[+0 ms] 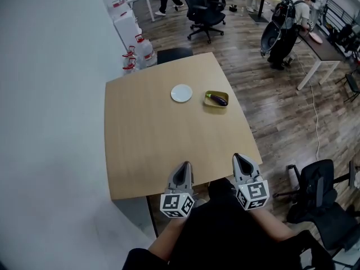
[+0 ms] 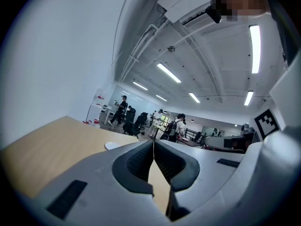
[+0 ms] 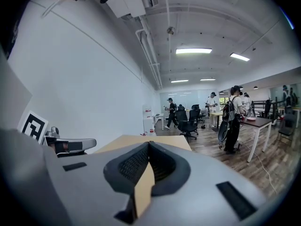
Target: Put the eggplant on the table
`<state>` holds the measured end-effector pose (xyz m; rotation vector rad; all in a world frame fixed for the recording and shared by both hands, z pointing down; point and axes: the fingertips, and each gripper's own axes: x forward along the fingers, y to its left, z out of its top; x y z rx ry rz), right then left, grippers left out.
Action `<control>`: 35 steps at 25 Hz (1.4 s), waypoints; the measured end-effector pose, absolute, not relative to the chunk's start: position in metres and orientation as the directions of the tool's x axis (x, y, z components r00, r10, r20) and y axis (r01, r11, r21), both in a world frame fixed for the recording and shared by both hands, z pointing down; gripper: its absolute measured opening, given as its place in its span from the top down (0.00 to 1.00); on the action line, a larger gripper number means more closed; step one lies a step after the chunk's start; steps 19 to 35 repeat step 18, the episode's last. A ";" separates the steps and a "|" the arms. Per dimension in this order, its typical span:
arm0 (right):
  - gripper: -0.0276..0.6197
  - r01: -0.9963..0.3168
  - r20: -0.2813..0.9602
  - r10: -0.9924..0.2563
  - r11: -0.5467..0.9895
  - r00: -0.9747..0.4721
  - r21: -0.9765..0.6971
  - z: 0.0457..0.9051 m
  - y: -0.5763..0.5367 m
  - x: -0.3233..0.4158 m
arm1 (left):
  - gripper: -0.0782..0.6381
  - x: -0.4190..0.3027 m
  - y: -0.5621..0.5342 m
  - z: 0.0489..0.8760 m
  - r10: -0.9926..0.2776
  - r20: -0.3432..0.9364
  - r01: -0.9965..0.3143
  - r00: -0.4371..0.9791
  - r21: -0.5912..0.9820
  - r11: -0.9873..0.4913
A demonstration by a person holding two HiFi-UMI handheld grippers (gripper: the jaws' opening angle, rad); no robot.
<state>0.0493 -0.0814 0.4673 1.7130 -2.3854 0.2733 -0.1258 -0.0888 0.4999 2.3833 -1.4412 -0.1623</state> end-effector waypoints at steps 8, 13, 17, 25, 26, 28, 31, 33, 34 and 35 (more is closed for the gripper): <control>0.86 -0.958 0.221 -0.933 0.284 -0.285 -0.035 0.459 -0.095 0.055 | 0.87 -0.122 -0.105 0.498 -0.871 0.091 -0.836 0.483 0.346 -0.427; 0.86 -0.960 0.219 -0.935 0.278 -0.279 -0.037 0.457 -0.103 0.056 | 0.87 -0.116 -0.114 0.497 -0.863 0.094 -0.829 0.497 0.344 -0.441; 0.86 -0.962 0.221 -0.936 0.271 -0.273 -0.042 0.457 -0.111 0.063 | 0.87 -0.112 -0.124 0.500 -0.865 0.095 -0.829 0.492 0.354 -0.433; 0.86 -0.962 0.220 -0.937 0.269 -0.272 -0.043 0.456 -0.114 0.065 | 0.87 -0.111 -0.127 0.501 -0.867 0.095 -0.830 0.489 0.358 -0.428; 0.86 -0.962 0.220 -0.937 0.269 -0.272 -0.043 0.456 -0.114 0.065 | 0.87 -0.111 -0.127 0.501 -0.867 0.095 -0.830 0.489 0.358 -0.428; 0.86 -0.962 0.220 -0.937 0.269 -0.272 -0.043 0.456 -0.114 0.065 | 0.87 -0.111 -0.127 0.501 -0.867 0.095 -0.830 0.489 0.358 -0.428; 0.86 -0.962 0.220 -0.937 0.269 -0.272 -0.043 0.456 -0.114 0.065 | 0.87 -0.111 -0.127 0.501 -0.867 0.095 -0.830 0.489 0.358 -0.428; 0.86 -0.962 0.220 -0.937 0.269 -0.272 -0.043 0.456 -0.114 0.065 | 0.87 -0.111 -0.127 0.501 -0.867 0.095 -0.830 0.489 0.358 -0.428; 0.86 -0.962 0.220 -0.937 0.269 -0.272 -0.043 0.456 -0.114 0.065 | 0.87 -0.111 -0.127 0.501 -0.867 0.095 -0.830 0.489 0.358 -0.428; 0.86 -0.962 0.220 -0.937 0.269 -0.272 -0.043 0.456 -0.114 0.065 | 0.87 -0.111 -0.127 0.501 -0.867 0.095 -0.830 0.489 0.358 -0.428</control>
